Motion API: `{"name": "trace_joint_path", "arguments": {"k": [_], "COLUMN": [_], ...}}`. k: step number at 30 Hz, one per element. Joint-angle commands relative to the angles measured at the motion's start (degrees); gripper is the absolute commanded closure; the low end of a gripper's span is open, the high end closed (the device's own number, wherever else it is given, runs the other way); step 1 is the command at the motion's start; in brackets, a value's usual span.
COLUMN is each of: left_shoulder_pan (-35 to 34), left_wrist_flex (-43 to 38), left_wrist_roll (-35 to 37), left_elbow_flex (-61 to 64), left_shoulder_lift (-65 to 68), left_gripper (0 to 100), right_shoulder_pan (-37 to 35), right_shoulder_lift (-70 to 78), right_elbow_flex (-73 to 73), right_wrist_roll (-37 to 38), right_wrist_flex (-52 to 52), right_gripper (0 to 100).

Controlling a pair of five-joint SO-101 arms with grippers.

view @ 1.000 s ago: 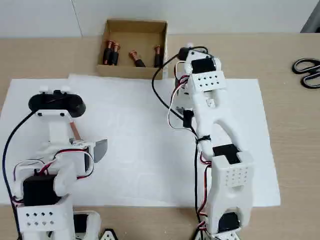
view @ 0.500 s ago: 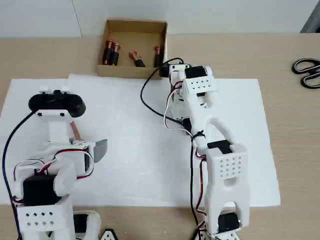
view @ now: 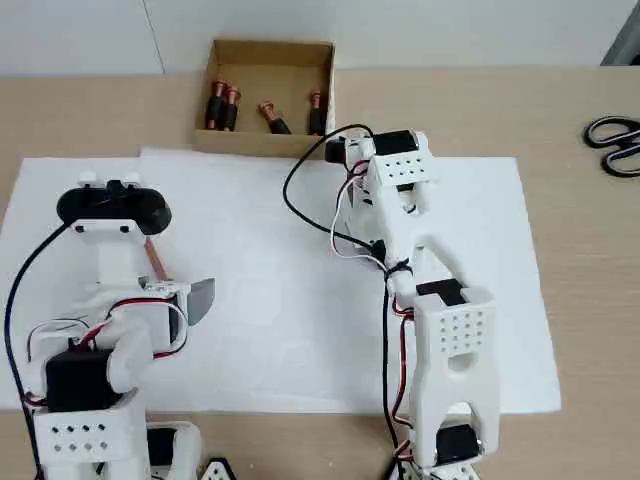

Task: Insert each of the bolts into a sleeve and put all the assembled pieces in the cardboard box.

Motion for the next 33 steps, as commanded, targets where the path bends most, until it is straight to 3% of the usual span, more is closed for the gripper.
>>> {"name": "trace_joint_path", "arguments": {"k": [1, 6, 12, 21, 26, 33], "left_shoulder_pan": [0.2, 0.2, 0.2, 0.2, 0.4, 0.3], "left_wrist_flex": [-1.2, -1.2, -1.2, -1.2, 1.7, 5.5], "left_wrist_roll": [0.4, 0.4, 0.3, 0.3, 0.3, -1.1], "left_elbow_flex": [-0.4, -0.4, -0.4, -0.6, -3.8, -12.2], "left_shoulder_lift": [-0.4, -0.4, -0.4, -0.4, 1.2, 23.2], "left_gripper": [72, 72, 72, 72, 72, 72], "right_shoulder_pan": [0.0, 0.0, 0.1, 0.9, 1.6, 2.2], "right_shoulder_lift": [-0.2, -0.2, -0.1, -1.0, -9.9, -27.2], "right_elbow_flex": [-1.0, -0.9, -0.9, -1.3, -0.3, 6.9], "right_wrist_roll": [0.1, 0.1, 0.2, 0.6, 2.7, 4.0], "right_wrist_flex": [0.2, 0.2, 0.2, 0.4, 0.8, 0.7], "right_gripper": [78.7, 83.8, 99.8, 99.6, 99.6, 99.5]}}
